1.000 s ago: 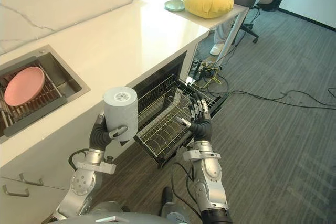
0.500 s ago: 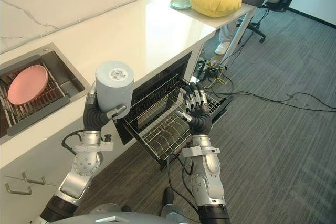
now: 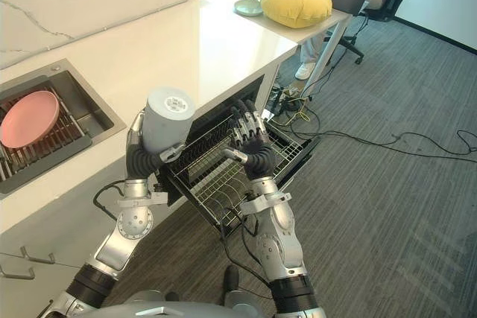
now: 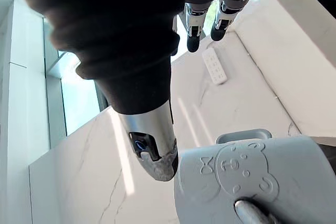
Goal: Walk over to the sink, pick up the cup, carry it to the dishwasher, place the cup inside the dishwasher, then close the dishwasher door
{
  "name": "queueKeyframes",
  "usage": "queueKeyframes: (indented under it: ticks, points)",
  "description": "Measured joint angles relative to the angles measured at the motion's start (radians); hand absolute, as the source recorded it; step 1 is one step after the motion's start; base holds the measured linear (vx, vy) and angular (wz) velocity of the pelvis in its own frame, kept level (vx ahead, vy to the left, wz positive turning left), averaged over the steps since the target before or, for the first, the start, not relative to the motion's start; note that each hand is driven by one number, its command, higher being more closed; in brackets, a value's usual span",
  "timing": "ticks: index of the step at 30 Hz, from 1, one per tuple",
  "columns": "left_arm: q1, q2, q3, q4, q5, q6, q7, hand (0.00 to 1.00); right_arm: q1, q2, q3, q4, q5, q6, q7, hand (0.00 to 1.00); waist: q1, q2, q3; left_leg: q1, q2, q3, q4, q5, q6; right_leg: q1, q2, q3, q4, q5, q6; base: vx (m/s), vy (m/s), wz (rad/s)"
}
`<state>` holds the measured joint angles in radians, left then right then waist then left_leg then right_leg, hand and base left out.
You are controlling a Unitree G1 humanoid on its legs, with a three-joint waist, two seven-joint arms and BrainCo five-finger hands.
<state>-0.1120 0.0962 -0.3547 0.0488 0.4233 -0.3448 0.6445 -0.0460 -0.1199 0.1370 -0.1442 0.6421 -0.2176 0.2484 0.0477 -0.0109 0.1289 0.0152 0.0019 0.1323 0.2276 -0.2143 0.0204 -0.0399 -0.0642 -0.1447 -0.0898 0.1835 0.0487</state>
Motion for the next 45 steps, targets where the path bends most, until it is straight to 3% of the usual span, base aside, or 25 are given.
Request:
queueKeyframes:
  ticks: [4, 11, 25, 36, 37, 45]
  points:
    - [-0.012, 0.001, -0.002, 0.021, 0.06, 0.021, 0.004, 1.0, -0.006, -0.005, 0.031, -0.005, 0.0, 0.014, 0.0, 0.0, 0.008, -0.005, -0.003, -0.001, -0.004, 0.001, 0.0, 0.002, 0.003, 0.0, -0.003, 0.002, 0.0, 0.004, 0.001, -0.03, 0.011, -0.01]
    - [-0.018, 0.001, -0.032, 0.059, 0.073, 0.026, 0.003, 1.0, -0.03, -0.006, 0.093, -0.008, 0.0, 0.053, -0.013, 0.0, 0.008, -0.024, -0.024, -0.017, -0.005, 0.005, 0.0, 0.006, 0.002, -0.018, -0.004, 0.004, 0.0, 0.006, -0.002, 0.0, 0.001, 0.0]
    - [-0.021, 0.003, -0.084, 0.089, 0.071, 0.042, -0.025, 1.0, -0.079, -0.008, 0.168, -0.007, -0.022, 0.093, -0.127, 0.0, 0.013, -0.021, -0.045, -0.016, -0.006, 0.0, -0.002, 0.016, 0.001, -0.015, -0.006, -0.001, 0.0, 0.007, -0.007, 0.0, 0.001, 0.01]
    - [-0.021, 0.005, -0.122, 0.089, 0.094, 0.081, -0.028, 1.0, -0.085, -0.014, 0.172, -0.011, -0.082, 0.13, -0.153, 0.0, 0.01, -0.016, -0.06, -0.031, -0.006, -0.005, 0.001, 0.02, -0.001, -0.027, -0.006, -0.003, 0.0, 0.002, -0.017, 0.0, 0.0, 0.0]
    - [-0.021, 0.006, -0.121, 0.088, 0.097, 0.083, -0.028, 1.0, -0.087, -0.019, 0.172, -0.02, -0.096, 0.141, -0.157, 1.0, 0.01, -0.016, -0.066, -0.037, -0.006, -0.007, 0.003, 0.02, -0.001, -0.032, -0.006, -0.004, 0.0, 0.004, -0.018, 0.02, 0.011, 0.06]
    - [-0.021, 0.018, -0.119, 0.079, 0.106, 0.091, -0.03, 1.0, -0.118, -0.067, 0.173, -0.035, -0.101, 0.194, -0.164, 1.0, 0.012, -0.015, -0.074, -0.037, -0.007, -0.019, 0.014, 0.02, -0.001, -0.025, -0.007, -0.007, 0.0, 0.014, -0.011, 0.0, 0.007, 0.03]
